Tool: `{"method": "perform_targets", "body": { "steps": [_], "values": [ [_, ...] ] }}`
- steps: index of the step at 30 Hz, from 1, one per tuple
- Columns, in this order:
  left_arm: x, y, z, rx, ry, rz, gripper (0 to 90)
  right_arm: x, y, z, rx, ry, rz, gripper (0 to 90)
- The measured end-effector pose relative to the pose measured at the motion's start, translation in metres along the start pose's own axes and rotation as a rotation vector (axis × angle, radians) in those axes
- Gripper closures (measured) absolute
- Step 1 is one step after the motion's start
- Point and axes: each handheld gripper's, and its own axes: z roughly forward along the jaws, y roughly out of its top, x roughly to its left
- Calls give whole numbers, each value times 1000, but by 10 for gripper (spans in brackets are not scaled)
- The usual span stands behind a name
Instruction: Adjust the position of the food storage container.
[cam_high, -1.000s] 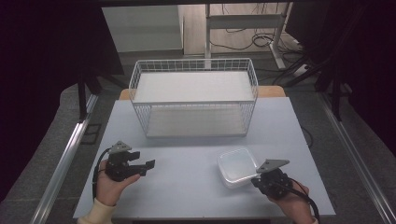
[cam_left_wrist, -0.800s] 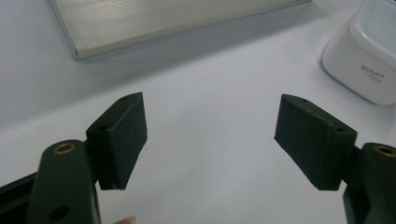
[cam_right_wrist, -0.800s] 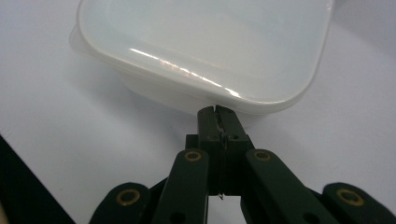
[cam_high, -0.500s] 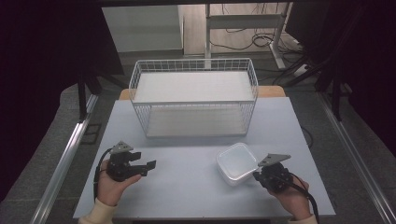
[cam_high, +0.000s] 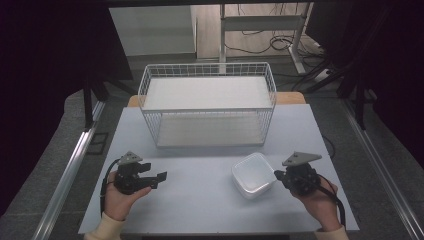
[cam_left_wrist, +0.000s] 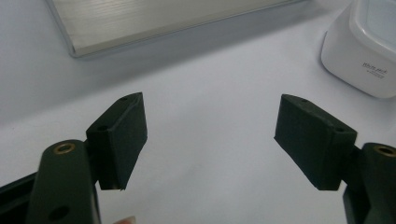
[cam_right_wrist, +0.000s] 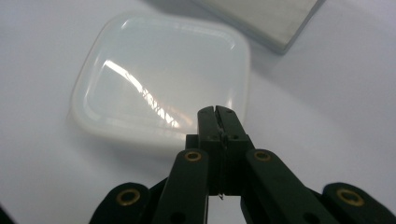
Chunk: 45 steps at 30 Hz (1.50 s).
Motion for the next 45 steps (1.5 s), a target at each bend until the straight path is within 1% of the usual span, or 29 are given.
{"method": "perform_targets", "body": {
  "steps": [1, 2, 3, 4, 5, 6, 7, 8, 10, 11, 12, 14, 16, 17, 19, 20, 25, 28, 29, 31, 32, 33, 34, 36, 37, 38, 42, 43, 45],
  "values": [
    [-1, 0, 0, 1, 0, -3, 252, 0, 0, 0, 0, 0, 0, 899],
    [-1, 0, 0, 1, 0, -2, 252, -5, 4, 2, -6, 2, 10, 899],
    [-1, 0, 0, 1, -1, 1, 252, -18, 13, 10, -15, -13, 41, 899],
    [-1, 0, 0, 1, -2, 1, 252, -22, 16, 13, -17, -16, 50, 899],
    [-1, 0, 0, 1, -2, 1, 252, -22, 16, 13, -17, -16, 50, 899],
    [-1, 0, 0, 1, 1, -1, 252, -32, 25, 26, -13, -12, 72, 899],
    [-1, 0, 0, 1, 1, -2, 252, -32, 25, 26, -13, -12, 72, 899],
    [-1, 0, 0, 1, 2, -3, 252, -35, 28, 31, -9, -11, 75, 899],
    [1, 0, 0, 1, 3, -1, 252, -41, 35, 46, 14, -13, 83, 899],
    [1, 0, 0, 1, 3, -1, 252, -46, 38, 57, 31, -15, 86, 899],
    [1, 0, 0, 1, 3, -1, 252, -46, 38, 57, 31, -15, 86, 899],
    [2, 0, 0, 2, 3, -3, 252, -49, 41, 67, 54, -7, 88, 899],
    [2, 0, 0, 2, 2, -1, 252, -49, 41, 70, 61, -3, 88, 899],
    [1, 0, 1, 2, 2, 1, 252, -48, 42, 74, 72, 4, 82, 899],
    [1, 0, 1, 2, 2, 0, 252, -47, 42, 76, 73, 7, 78, 900],
    [0, 0, 1, 2, 1, -1, 252, -47, 43, 78, 76, 16, 72, 899],
    [-1, 0, 2, 5, 0, 4, 252, -44, 45, 82, 96, 11, 57, 900],
    [0, 0, 2, 4, -1, 2, 252, -41, 47, 83, 92, 15, 43, 900],
    [0, 0, 2, 4, -1, 2, 252, -39, 49, 84, 88, 22, 27, 900],
    [0, 0, 2, 4, -1, 2, 252, -35, 52, 85, 88, 31, 11, 900],
    [0, 0, 2, 5, 0, 3, 252, -29, 55, 87, 89, 44, -11, 900],
    [0, 0, 2, 6, -1, 4, 252, -26, 57, 89, 89, 51, -25, 900],
    [0, 0, 2, 7, -1, 5, 252, -26, 57, 89, 89, 51, -25, 900],
    [-1, 0, 3, 8, -1, 4, 252, -20, 61, 92, 92, 67, -50, 900],
    [-1, 0, 3, 8, -1, 5, 251, -16, 63, 94, 89, 83, -62, 900],
    [-1, -1, 3, 9, -1, 5, 251, -10, 66, 98, 95, 103, -87, 900],
    [0, -1, 3, 10, -2, 4, 251, -2, 71, 101, 97, 120, -108, 900],
    [0, -1, 3, 9, -2, 3, 251, 4, 74, 104, 96, 144, -130, 900],
    [0, -1, 3, 8, -3, 5, 252, 11, 77, 106, 98, 166, -152, 900]
  ]
}}
